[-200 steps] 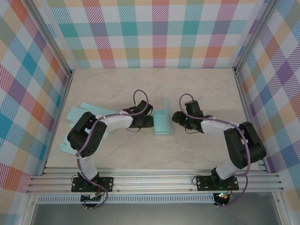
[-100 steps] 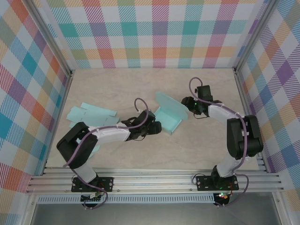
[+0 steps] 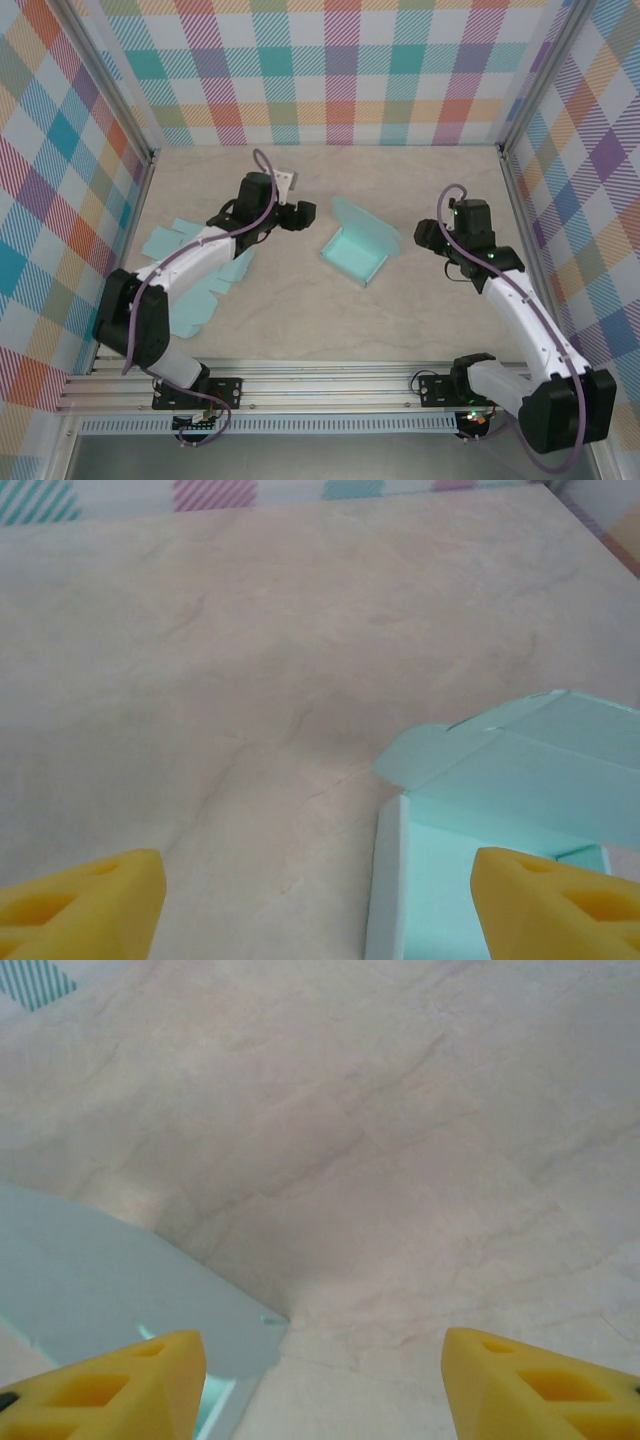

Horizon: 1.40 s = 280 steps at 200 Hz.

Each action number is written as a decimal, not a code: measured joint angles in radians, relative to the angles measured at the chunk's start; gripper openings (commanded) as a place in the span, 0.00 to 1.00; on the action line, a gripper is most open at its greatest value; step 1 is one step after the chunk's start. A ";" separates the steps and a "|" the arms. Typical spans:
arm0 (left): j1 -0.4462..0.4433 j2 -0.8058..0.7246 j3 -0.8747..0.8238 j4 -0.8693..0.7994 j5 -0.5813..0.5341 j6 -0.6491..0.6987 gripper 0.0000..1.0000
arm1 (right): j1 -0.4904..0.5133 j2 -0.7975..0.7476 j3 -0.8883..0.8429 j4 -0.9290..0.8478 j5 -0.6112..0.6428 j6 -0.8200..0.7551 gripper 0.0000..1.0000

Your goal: Fold the paper box

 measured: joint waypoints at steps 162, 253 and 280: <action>0.038 0.467 0.394 -0.121 0.470 0.504 0.68 | 0.093 0.033 -0.035 -0.060 -0.159 -0.050 0.59; 0.034 0.528 0.478 -0.226 0.508 0.550 0.44 | 0.147 0.224 0.057 -0.035 -0.088 -0.077 0.50; 0.030 0.528 0.478 -0.234 0.508 0.550 0.41 | 0.148 0.273 0.082 -0.017 -0.068 -0.097 0.40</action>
